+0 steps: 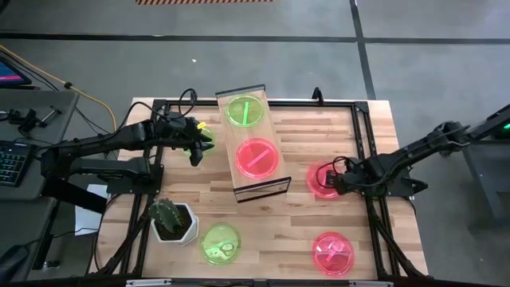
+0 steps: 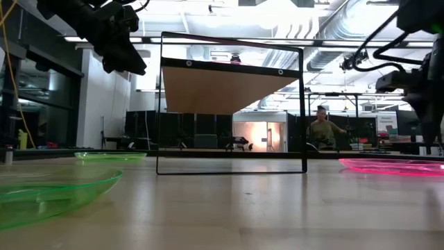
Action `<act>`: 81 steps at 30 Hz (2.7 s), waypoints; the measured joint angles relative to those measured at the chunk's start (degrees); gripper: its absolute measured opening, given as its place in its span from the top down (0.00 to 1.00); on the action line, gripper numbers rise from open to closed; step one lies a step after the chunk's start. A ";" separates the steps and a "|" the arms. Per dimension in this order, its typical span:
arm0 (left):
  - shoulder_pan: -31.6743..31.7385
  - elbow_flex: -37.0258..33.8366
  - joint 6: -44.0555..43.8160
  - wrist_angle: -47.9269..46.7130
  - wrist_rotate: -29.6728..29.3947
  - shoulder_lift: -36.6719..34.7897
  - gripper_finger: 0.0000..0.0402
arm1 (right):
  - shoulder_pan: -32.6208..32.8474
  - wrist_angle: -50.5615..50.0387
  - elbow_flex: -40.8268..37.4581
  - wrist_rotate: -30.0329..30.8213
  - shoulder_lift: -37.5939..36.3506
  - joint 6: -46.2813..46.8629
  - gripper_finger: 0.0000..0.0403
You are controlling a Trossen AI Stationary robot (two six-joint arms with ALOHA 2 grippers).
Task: Place and stack plates onto a shelf
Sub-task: Stack the top light red plate on top of the light red plate on the shelf
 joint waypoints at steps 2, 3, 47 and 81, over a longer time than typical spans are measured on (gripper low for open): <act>-0.01 0.00 0.00 -0.02 0.00 0.00 0.72 | 1.11 -0.06 0.00 0.89 1.25 1.59 0.69; -0.01 0.00 0.01 -0.01 0.00 0.00 0.72 | 1.39 0.00 0.00 0.80 2.29 1.86 0.69; 0.02 0.04 0.04 0.04 -3.00 -0.02 0.72 | -0.86 7.29 -3.23 5.20 14.09 3.09 0.97; 0.00 0.04 -0.02 0.05 -3.06 -0.02 0.72 | -0.86 3.99 -3.34 12.62 -6.14 -8.38 0.94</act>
